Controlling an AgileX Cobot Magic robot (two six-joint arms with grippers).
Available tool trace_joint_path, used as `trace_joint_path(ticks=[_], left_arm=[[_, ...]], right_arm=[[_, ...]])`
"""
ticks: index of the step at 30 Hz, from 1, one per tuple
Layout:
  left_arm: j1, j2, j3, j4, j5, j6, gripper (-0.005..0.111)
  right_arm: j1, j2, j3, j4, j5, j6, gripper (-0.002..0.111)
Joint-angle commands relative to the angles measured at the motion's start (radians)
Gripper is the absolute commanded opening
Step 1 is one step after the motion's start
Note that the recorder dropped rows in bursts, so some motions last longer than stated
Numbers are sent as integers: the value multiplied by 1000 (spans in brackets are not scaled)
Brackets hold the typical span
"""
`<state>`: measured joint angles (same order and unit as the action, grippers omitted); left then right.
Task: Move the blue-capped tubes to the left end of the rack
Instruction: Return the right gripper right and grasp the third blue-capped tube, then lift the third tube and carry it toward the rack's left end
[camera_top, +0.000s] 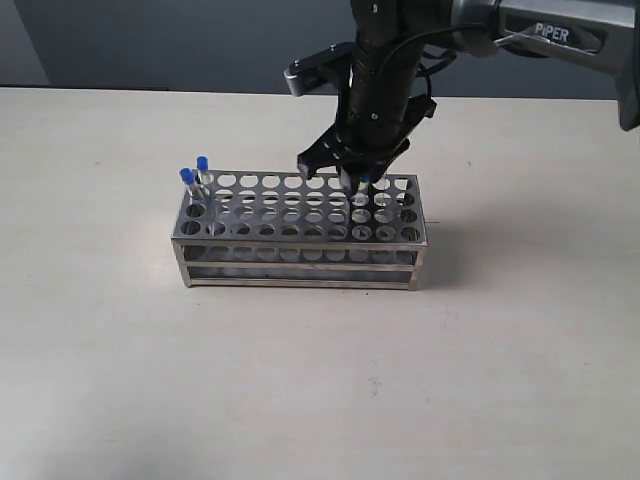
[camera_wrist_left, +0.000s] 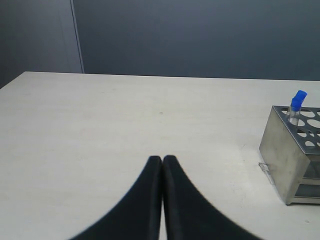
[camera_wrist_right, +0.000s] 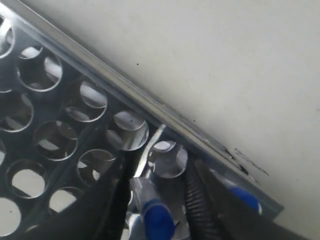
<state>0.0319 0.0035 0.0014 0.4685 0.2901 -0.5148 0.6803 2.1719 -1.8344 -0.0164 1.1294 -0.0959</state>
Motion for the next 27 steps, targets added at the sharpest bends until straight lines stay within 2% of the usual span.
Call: trace_joint_path(ticks=[1, 3, 13, 22, 27], left_arm=[[-4, -4, -1, 0, 0, -2, 1], [-4, -4, -1, 0, 0, -2, 1], [-4, -4, -1, 0, 0, -2, 1], [-4, -4, -1, 0, 1, -2, 1], [-4, -4, -1, 0, 1, -2, 1]], right_arm=[[-5, -1, 4, 0, 11, -8, 17], [-5, -3, 4, -4, 17, -8, -1], [3, -148, 4, -9, 43, -36, -1], [79, -258, 0, 4, 5, -117, -1], [113, -254, 0, 181, -90, -272, -1]])
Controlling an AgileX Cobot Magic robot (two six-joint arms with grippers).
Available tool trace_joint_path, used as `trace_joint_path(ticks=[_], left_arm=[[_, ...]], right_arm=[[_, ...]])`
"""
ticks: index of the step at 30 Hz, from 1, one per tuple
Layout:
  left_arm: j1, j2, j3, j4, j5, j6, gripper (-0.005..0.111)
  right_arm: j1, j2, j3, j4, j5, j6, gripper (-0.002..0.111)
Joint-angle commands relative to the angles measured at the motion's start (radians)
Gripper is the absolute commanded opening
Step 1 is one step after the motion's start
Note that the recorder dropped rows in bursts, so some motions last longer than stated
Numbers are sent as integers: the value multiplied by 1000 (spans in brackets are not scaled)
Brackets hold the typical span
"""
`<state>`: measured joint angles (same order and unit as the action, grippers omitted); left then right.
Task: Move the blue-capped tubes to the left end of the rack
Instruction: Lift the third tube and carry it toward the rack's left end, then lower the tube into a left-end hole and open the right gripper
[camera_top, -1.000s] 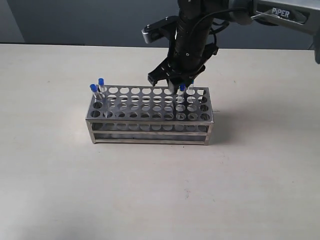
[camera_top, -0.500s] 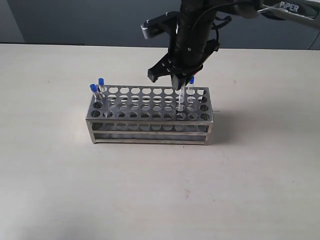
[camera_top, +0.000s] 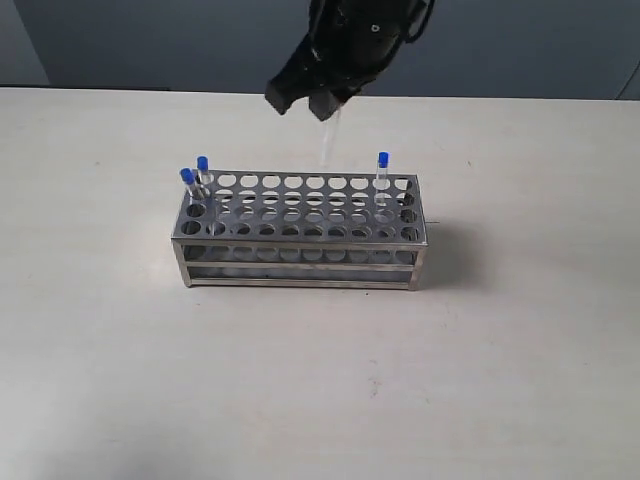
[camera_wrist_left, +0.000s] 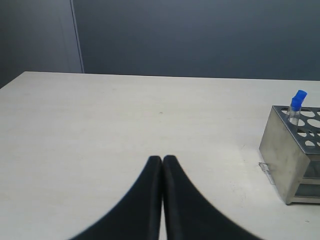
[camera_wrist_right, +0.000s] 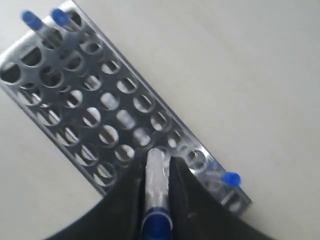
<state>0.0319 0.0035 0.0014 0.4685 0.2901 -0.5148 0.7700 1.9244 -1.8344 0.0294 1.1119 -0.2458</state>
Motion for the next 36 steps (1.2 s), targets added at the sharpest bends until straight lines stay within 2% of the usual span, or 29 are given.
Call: trace_joint_path(ticks=[1, 3, 12, 36], left_arm=[[-4, -4, -1, 0, 1, -2, 1], [-4, -4, -1, 0, 1, -2, 1], [-4, -4, -1, 0, 1, -2, 1], [-4, -4, -1, 0, 0, -2, 1]], right_arm=[[30, 1, 0, 180, -96, -159, -1], [54, 21, 0, 257, -145, -229, -1], [92, 143, -75, 294, -116, -260, -1], [93, 261, -106, 313, -206, -311, -1]])
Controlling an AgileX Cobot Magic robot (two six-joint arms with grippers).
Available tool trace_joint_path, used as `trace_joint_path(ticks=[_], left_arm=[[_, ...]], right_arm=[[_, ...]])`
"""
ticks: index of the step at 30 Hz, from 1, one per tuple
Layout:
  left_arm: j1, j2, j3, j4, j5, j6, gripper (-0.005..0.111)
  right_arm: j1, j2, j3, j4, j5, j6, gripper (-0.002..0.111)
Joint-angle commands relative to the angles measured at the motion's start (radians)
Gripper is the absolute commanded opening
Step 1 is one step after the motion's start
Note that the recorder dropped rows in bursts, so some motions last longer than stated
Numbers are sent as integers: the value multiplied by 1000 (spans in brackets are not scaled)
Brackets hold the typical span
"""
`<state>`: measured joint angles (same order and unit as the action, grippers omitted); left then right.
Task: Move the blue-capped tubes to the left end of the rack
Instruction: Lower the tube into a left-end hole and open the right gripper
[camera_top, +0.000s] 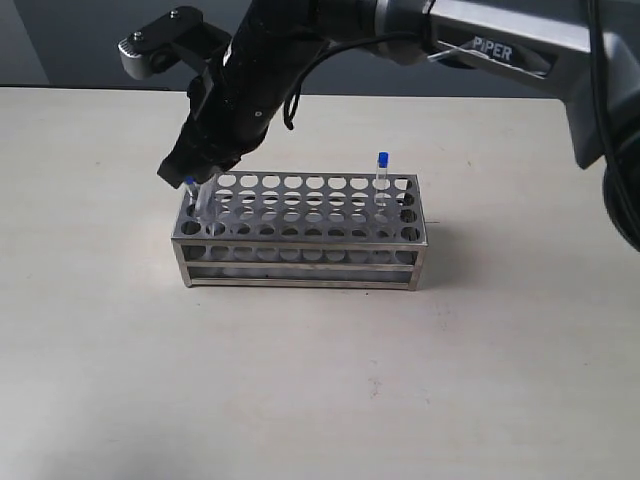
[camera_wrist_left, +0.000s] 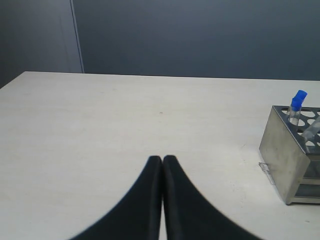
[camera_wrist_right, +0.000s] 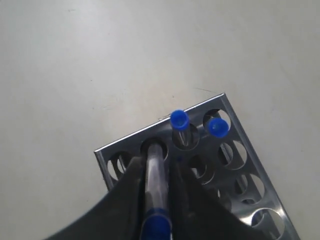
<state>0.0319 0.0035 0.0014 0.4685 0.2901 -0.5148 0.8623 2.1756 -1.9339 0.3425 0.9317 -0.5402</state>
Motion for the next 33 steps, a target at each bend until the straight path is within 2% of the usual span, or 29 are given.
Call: trace_joint_path(ticks=[1, 12, 33], left_arm=[[-4, -4, -1, 0, 0, -2, 1], [-4, -4, -1, 0, 0, -2, 1], [-4, -4, -1, 0, 0, -2, 1]], right_arm=[[0, 14, -6, 6, -33, -24, -1], [0, 18, -6, 114, -148, -98, -1], [6, 113, -6, 134, -148, -114, -1]])
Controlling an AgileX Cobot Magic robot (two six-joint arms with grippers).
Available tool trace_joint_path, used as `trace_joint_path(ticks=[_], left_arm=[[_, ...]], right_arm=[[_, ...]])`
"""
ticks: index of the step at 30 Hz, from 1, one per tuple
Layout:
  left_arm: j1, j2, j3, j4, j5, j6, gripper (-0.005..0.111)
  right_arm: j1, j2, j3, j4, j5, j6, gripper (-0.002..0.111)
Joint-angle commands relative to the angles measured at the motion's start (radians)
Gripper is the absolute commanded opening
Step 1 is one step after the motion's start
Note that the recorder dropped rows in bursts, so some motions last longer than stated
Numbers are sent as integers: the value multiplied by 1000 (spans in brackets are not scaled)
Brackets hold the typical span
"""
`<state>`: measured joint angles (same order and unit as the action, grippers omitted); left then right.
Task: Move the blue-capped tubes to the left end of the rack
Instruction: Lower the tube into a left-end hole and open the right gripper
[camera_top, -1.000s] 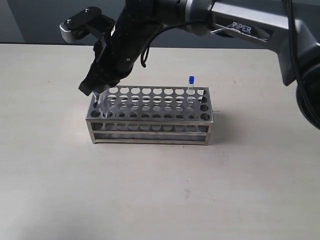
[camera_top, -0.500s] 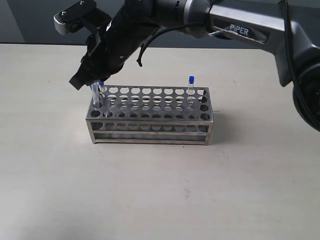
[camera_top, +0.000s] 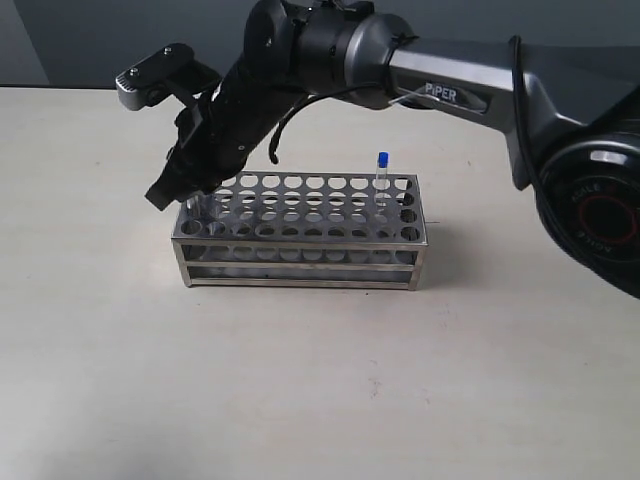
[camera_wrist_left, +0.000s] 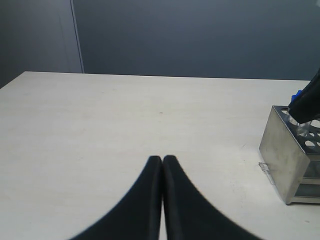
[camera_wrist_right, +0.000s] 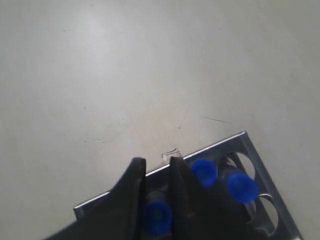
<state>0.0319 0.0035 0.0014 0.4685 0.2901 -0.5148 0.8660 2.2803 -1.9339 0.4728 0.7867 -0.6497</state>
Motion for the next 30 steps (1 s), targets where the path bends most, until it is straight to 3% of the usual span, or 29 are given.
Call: trace_joint_path(ticks=[1, 8, 10, 13, 15, 22, 30], left_arm=[[-4, -4, -1, 0, 0, -2, 1], [-4, -4, -1, -2, 2, -2, 1], [-4, -4, -1, -2, 2, -2, 1], [-4, -4, -1, -2, 2, -2, 1], [-4, -4, -1, -2, 2, -2, 1], [-4, -4, -1, -2, 2, -2, 1], [-4, -4, -1, 0, 2, -2, 1]], right_arm=[[3, 16, -6, 4, 6, -5, -1], [3, 20, -6, 3, 54, -3, 4], [3, 20, -6, 3, 60, -1, 16], [3, 20, -6, 3, 71, -1, 43], [3, 16, -6, 1, 82, 11, 52], [3, -34, -6, -36, 118, 62, 34], [1, -127, -6, -164, 154, 136, 34]])
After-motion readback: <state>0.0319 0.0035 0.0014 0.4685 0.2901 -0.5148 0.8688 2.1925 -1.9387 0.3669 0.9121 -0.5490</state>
